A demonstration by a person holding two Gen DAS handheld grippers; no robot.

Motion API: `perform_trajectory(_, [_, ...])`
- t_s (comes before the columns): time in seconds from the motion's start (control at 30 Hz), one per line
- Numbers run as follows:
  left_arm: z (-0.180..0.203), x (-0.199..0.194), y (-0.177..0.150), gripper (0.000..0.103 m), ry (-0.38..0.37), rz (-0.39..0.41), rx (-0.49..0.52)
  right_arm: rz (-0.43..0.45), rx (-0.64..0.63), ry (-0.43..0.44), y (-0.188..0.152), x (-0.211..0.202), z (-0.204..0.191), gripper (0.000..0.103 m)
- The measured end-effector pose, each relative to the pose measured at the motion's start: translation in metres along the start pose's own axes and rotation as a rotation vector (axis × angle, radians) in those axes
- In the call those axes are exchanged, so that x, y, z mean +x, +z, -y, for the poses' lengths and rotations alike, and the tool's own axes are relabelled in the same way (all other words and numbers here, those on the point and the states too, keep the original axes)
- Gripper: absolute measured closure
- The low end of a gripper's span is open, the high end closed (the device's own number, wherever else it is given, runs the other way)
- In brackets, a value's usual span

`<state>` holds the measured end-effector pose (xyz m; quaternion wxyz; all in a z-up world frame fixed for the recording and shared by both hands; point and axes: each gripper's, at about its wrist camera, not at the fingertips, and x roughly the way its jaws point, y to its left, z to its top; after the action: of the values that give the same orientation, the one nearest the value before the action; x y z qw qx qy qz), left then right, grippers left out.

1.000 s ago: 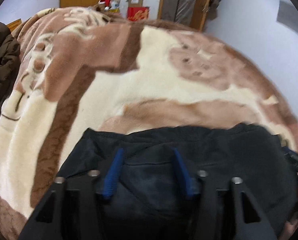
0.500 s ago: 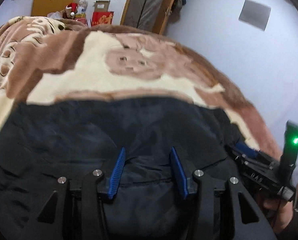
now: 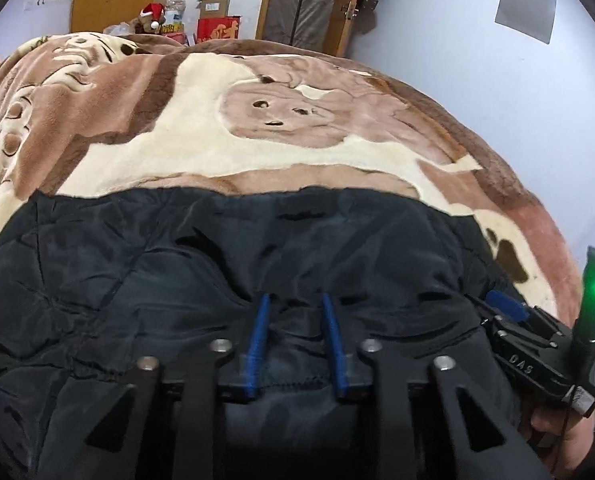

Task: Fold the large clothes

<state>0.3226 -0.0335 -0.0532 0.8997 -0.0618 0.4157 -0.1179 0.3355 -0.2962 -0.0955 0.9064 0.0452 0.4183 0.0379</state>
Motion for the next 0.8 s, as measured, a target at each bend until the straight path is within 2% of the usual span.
perform_trajectory(0.03, [0.000, -0.005, 0.004, 0.086, -0.004, 0.004, 0.001, -0.007, 0.002, -0.004, 0.004, -0.005, -0.001, 0.044])
perform_trajectory(0.13, [-0.003, -0.019, 0.016, 0.086, -0.013, 0.041, 0.014, 0.020, 0.019, -0.005, 0.015, -0.028, -0.003, 0.045])
perform_trajectory(0.23, [-0.007, -0.009, 0.027, 0.086, 0.006, 0.027, 0.009, 0.049, 0.031, 0.002, 0.026, -0.035, -0.001, 0.046])
perform_trajectory(0.33, [-0.009, 0.014, 0.029, 0.093, 0.028, -0.013, 0.004, 0.027, 0.009, -0.029, 0.033, -0.016, 0.000, 0.046])
perform_trajectory(0.47, [-0.002, 0.030, 0.023, 0.098, 0.073, -0.001, 0.027, -0.014, 0.014, -0.045, 0.026, 0.016, 0.007, 0.046])
perform_trajectory(0.57, [0.001, 0.035, 0.020, 0.100, 0.084, 0.009, 0.044, -0.027, 0.005, -0.067, 0.024, 0.026, 0.005, 0.046])
perform_trajectory(0.8, [-0.001, 0.053, 0.014, 0.101, 0.090, 0.006, 0.038, -0.048, 0.031, -0.034, 0.021, 0.040, 0.011, 0.047])
